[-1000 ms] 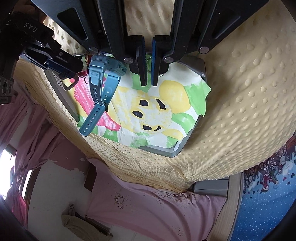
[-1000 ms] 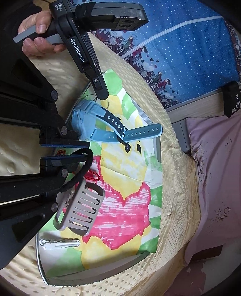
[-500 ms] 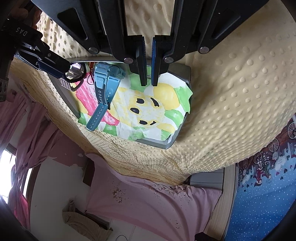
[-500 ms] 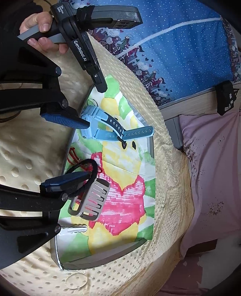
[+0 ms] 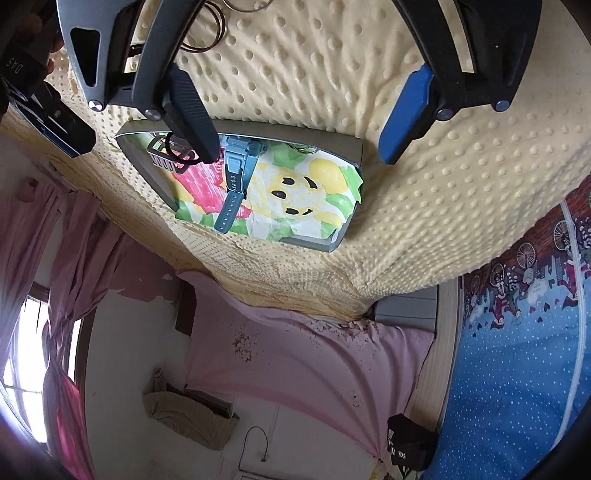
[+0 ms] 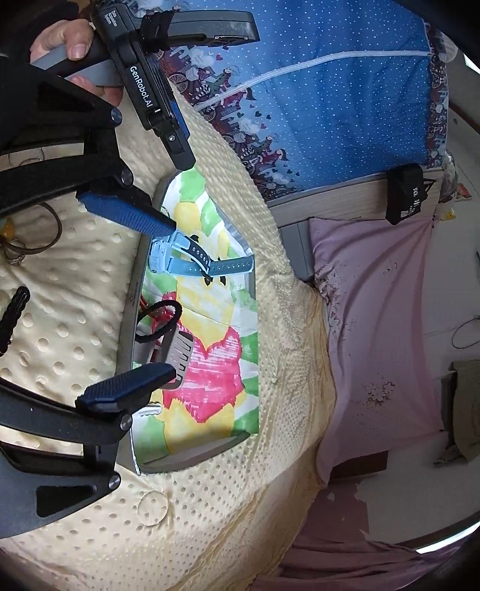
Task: Organize jewelry
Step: 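Move both open tools back from the tray toward the remaining jewelry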
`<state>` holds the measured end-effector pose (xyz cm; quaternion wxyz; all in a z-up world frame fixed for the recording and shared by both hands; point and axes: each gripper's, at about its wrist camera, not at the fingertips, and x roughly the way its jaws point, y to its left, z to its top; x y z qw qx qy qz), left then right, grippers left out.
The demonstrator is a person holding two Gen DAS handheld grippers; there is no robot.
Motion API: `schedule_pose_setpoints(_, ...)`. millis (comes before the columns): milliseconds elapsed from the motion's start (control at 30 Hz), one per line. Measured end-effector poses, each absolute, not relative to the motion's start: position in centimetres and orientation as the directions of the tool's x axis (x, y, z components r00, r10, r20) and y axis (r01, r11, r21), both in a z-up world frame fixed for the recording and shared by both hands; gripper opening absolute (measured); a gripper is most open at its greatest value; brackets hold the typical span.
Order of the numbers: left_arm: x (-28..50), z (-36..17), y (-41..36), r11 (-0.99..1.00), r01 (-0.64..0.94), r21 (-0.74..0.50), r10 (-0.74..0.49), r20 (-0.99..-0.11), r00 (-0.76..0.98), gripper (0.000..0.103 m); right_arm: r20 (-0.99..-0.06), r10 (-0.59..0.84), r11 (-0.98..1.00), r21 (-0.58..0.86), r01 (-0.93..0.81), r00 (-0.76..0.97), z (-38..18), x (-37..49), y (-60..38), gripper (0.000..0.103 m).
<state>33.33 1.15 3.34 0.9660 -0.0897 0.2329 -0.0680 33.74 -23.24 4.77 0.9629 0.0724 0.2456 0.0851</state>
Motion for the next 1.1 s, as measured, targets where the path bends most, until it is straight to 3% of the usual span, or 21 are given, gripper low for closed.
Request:
schedule_pose_setpoints(133, 30.6, 4.0, 1.3, 0.979, 0.106, -0.176, -0.168, -0.383, 0.908, 0.102, -0.398, 0.178, 0.976, 0.19, -0.109, 0.9, 5.8, 30.9, -23.7, 0.093)
schedule_pose_setpoints(300, 27.7, 4.2, 1.6, 0.98, 0.125, -0.154, -0.173, -0.356, 0.919, 0.103, -0.347, 0.172, 0.972, 0.212, -0.101, 0.922, 6.5, 27.4, -24.1, 0.101)
schedule_pose_setpoints(800, 21.0, 2.3, 2.2, 0.989, 0.108, -0.098, -0.136, -0.341, 0.93, 0.103, -0.352, 0.117, 0.979, 0.196, -0.049, 0.929, 5.1, 19.8, -23.4, 0.101)
schedule_pose_setpoints(1100, 20.4, 0.7, 2.1, 0.993, 0.104, -0.05, -0.116, -0.39, 0.913, 0.103, -0.368, 0.095, 0.988, 0.145, -0.044, 0.925, 4.6, 18.2, -22.0, 0.101)
